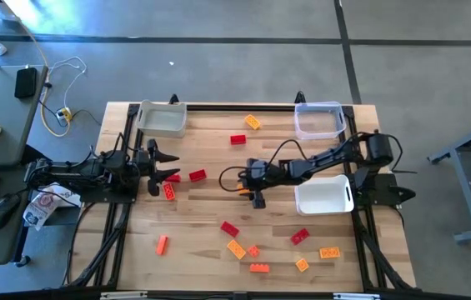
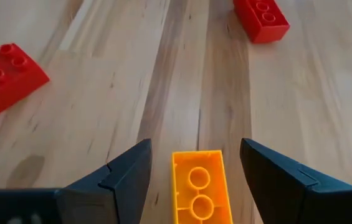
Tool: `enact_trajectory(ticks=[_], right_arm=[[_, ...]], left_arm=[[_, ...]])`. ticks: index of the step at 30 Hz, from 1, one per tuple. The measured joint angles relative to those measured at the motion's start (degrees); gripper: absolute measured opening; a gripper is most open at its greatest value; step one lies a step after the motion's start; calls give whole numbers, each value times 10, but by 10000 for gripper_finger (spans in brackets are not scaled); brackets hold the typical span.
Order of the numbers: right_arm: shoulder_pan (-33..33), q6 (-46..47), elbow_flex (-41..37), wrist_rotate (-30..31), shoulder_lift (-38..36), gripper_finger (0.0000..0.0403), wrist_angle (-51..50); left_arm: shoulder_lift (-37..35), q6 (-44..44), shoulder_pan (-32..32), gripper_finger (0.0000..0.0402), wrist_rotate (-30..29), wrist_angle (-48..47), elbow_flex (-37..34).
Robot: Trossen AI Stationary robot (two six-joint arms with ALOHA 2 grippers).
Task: Sort & place blocks by color
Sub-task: Put the yellow game piece into the transparent bin
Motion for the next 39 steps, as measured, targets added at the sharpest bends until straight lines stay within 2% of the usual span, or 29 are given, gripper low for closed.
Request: enact_trajectory(ticks=[19,26,32,39], right_arm=[[1,6,0,24,25,225,-26],[1,23,0,24,25,188,-31],[0,67,0,24,25,115,-31],[3,100,1,39,25,112,-19]], left_arm=[[0,0,0,186,0,-9,0],[0,0,0,186,0,-16,0],[0,0,0,186,0,-16,0],[0,0,0,186,0,-16,0]])
